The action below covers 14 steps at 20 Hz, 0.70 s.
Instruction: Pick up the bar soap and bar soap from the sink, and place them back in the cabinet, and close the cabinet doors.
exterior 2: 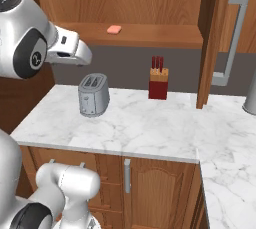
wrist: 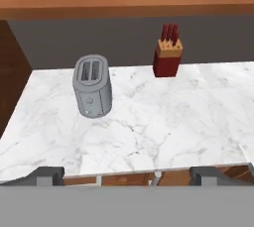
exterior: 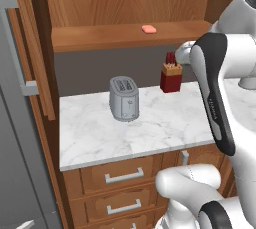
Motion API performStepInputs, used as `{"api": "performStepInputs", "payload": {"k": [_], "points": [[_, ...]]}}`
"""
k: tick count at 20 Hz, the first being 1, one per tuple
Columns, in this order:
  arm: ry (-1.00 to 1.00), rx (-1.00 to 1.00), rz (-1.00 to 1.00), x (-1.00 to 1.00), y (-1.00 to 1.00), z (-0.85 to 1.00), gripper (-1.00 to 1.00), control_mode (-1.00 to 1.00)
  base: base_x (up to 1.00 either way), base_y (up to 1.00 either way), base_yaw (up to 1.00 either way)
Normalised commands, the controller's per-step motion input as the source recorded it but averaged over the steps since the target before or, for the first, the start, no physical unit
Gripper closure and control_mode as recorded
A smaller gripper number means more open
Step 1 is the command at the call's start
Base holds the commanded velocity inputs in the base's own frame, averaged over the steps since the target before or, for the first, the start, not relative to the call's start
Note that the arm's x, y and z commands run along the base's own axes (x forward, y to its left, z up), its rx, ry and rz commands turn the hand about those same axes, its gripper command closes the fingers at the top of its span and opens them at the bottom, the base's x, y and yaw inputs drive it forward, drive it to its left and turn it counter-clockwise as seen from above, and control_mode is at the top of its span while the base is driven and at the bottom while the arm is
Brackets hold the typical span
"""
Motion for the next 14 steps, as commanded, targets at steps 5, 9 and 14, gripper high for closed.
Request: {"api": "performStepInputs", "payload": {"k": [5,9,14], "points": [[0.11,0.0,0.0,-0.07,0.0,-0.18,-1.0,-1.0,0.0,0.0,0.0],[0.11,0.0,0.01,-0.1,0.0,-0.13,-1.0,-1.0,0.0,0.0,0.0],[0.06,0.0,0.02,-0.13,0.0,-0.04,-1.0,-1.0,0.0,0.0,0.0]]}}
